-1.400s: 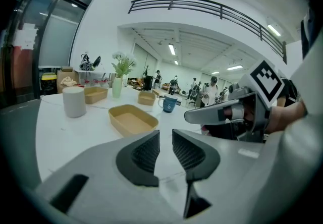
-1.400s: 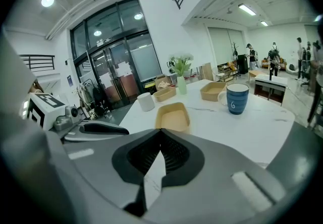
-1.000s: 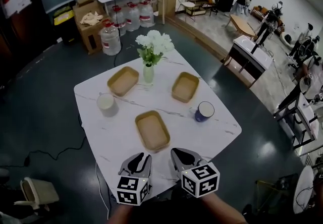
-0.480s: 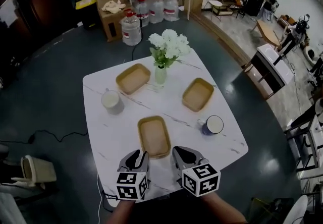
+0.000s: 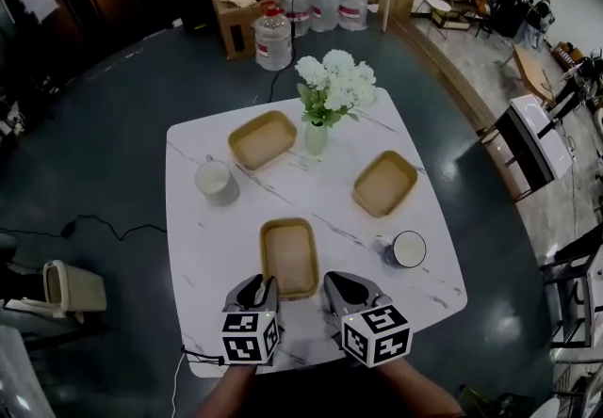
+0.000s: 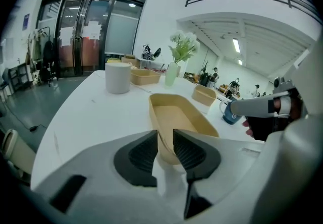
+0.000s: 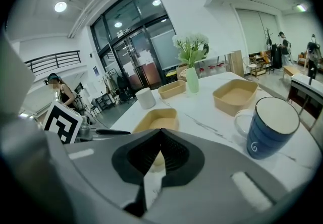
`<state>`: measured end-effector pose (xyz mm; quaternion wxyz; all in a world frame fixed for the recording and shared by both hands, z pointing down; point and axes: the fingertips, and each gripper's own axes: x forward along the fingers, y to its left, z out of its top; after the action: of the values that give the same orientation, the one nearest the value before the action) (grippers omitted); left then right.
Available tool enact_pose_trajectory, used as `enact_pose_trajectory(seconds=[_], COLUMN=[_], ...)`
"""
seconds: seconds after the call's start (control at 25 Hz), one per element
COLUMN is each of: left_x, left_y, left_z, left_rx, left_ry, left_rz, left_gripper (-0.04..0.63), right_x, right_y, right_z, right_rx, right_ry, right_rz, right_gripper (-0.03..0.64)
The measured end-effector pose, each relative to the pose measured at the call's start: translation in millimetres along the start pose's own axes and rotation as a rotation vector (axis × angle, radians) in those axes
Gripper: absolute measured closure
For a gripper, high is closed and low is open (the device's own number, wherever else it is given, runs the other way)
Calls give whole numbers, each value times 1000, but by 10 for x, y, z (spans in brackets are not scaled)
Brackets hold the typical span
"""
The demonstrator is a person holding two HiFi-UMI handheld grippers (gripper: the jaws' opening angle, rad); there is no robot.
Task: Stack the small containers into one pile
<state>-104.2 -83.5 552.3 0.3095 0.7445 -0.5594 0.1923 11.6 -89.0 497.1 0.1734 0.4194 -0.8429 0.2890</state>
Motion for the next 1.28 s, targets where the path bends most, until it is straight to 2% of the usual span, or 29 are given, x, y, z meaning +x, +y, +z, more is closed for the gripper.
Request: enact_pose_trajectory(seconds=[0.16,0.32,0.56,0.84,1.28], left_x=[49,43,-6,-28,133], left_y=[37,125,139,39,-375], left_z=[-15,-5,-6,114,486], left_rx=[-9,-7,-18,-11,63], left_ry=[9,8,-2,-40,-53], left_rz=[53,115,135,72,-74], left_gripper=[528,582,581,580,580], right_x=[33,62,54,16,-264], right_y=[-29,-14,22,18,-244], right_z=[17,17,16,9,96], right_rx=[-11,-22,-34,-31,0], right_ry=[10,18,27,20,-24], right_rz=[22,46,66,65,-9], right_gripper=[617,617,617,617,617])
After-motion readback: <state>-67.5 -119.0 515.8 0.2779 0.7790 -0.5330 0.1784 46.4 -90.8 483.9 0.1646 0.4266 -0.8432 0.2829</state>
